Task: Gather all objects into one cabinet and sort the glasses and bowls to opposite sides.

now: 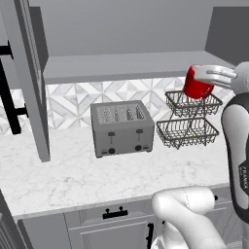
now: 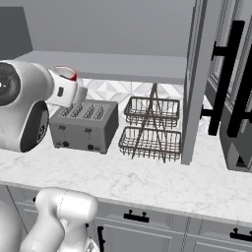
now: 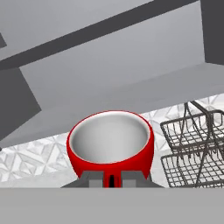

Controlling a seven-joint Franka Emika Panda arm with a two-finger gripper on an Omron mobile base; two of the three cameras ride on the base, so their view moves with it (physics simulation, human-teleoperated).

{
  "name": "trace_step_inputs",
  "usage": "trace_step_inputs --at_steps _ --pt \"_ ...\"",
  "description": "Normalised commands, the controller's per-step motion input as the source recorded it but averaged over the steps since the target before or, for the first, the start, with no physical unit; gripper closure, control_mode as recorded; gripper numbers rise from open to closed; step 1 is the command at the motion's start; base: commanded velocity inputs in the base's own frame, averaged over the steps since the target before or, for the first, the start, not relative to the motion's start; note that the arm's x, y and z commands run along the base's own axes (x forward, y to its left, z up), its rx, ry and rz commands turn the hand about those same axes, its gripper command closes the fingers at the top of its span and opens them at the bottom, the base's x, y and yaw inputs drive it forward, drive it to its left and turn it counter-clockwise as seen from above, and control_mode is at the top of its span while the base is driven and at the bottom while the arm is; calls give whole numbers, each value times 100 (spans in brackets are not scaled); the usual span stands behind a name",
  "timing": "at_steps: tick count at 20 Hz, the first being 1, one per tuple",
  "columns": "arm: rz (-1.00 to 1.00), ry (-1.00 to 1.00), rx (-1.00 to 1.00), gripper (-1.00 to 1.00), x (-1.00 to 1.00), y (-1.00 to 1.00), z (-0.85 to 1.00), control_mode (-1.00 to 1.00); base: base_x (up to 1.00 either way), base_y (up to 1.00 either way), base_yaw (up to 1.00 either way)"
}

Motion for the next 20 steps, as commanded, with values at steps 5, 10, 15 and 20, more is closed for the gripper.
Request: trace_step_inputs --at_steps 5,10,15,20 --pt "0 3 -4 100 -61 0 0 -100 0 0 0" --pt "0 -1 -2 100 -36 0 -3 -100 0 0 0" --pt "-1 -3 -2 100 -15 0 -1 -100 0 0 0" --pt "0 0 0 100 0 0 0 100 -26 -15 0"
